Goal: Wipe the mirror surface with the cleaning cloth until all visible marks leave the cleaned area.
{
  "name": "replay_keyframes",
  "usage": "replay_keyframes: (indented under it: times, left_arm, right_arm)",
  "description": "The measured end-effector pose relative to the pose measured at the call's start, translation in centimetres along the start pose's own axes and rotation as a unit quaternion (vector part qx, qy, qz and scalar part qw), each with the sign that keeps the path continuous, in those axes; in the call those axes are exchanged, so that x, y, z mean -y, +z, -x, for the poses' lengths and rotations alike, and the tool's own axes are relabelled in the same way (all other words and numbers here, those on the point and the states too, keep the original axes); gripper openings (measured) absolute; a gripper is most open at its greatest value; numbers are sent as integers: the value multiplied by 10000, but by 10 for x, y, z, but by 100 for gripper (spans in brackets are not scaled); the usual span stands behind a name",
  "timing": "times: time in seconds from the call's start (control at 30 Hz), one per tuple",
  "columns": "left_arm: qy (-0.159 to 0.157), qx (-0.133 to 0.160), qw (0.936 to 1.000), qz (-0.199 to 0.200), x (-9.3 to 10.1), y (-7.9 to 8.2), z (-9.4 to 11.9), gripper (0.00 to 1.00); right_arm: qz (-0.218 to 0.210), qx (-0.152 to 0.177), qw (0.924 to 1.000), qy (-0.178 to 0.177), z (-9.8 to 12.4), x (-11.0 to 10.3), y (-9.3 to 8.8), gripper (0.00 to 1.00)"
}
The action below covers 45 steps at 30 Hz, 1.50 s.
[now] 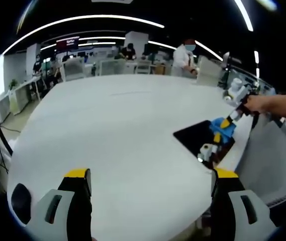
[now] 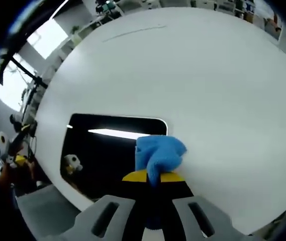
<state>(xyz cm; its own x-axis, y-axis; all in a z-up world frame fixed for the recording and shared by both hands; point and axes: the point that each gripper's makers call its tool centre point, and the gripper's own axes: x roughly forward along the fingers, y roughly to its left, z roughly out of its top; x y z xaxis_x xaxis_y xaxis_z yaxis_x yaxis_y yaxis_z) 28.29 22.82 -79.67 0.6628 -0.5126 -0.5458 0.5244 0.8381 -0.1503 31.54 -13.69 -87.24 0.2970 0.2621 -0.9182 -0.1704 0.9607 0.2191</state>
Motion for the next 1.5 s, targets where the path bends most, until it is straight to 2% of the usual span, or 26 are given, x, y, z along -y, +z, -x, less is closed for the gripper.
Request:
replay_keyframes:
  times: [0.2, 0.6, 0.97, 1.03, 1.2, 1.5]
  left_arm:
    - [14, 7, 10000, -35, -2, 2, 3, 99]
    - [18, -16, 10000, -33, -1, 0, 2, 99]
    - [-5, -32, 10000, -30, 0, -1, 0, 99]
    - [-18, -29, 10000, -34, 0, -1, -1, 99]
    - [-19, -26, 10000, -8, 2, -2, -2, 99]
    - [-51, -69, 10000, -23, 6, -5, -2, 99]
  right_arm:
    - [74, 117, 9998, -135, 1, -1, -3, 0]
    - [209, 113, 9996, -160, 3, -4, -11, 0]
    - [132, 120, 9997, -141, 3, -4, -10, 0]
    - [-11, -30, 9999, -114, 5, -6, -17, 0]
    - [117, -54, 9999, -96, 8, -10, -31, 0]
    - [94, -151, 9998, -53, 9, -12, -35, 0]
